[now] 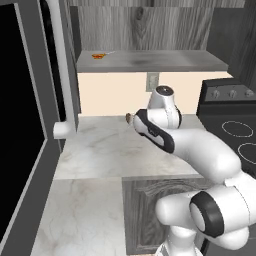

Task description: Pick the honey bottle and bar from the counter and place them in the cabinets closest to them.

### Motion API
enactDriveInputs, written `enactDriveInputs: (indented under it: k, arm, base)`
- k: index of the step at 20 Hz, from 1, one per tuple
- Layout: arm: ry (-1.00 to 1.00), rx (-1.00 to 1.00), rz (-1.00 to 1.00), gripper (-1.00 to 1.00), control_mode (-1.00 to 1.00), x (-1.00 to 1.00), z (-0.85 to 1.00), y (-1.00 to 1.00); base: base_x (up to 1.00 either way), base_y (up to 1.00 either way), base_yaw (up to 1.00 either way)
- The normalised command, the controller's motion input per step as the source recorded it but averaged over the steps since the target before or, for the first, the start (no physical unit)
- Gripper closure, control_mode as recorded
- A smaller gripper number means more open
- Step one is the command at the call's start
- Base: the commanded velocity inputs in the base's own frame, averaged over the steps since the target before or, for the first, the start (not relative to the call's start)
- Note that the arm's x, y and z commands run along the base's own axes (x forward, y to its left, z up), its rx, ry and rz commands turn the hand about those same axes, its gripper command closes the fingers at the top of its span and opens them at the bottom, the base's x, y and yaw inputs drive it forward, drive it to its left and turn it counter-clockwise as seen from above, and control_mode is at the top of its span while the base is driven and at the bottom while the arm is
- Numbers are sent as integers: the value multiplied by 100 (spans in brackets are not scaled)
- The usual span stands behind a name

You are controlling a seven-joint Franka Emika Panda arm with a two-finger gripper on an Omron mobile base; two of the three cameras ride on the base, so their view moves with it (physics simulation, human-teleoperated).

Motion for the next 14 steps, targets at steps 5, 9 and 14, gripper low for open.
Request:
enactDriveInputs:
  k: [5, 9, 14]
  arm:
    - [10, -6, -2, 100, -100, -51, 75, -25]
    - [7, -5, 0, 100, -100, -71, 69, -30]
    - [4, -4, 0, 100, -100, -65, 70, -21]
  base:
    - [0, 0, 0]
    - [0, 0, 0]
    - [0, 0, 0]
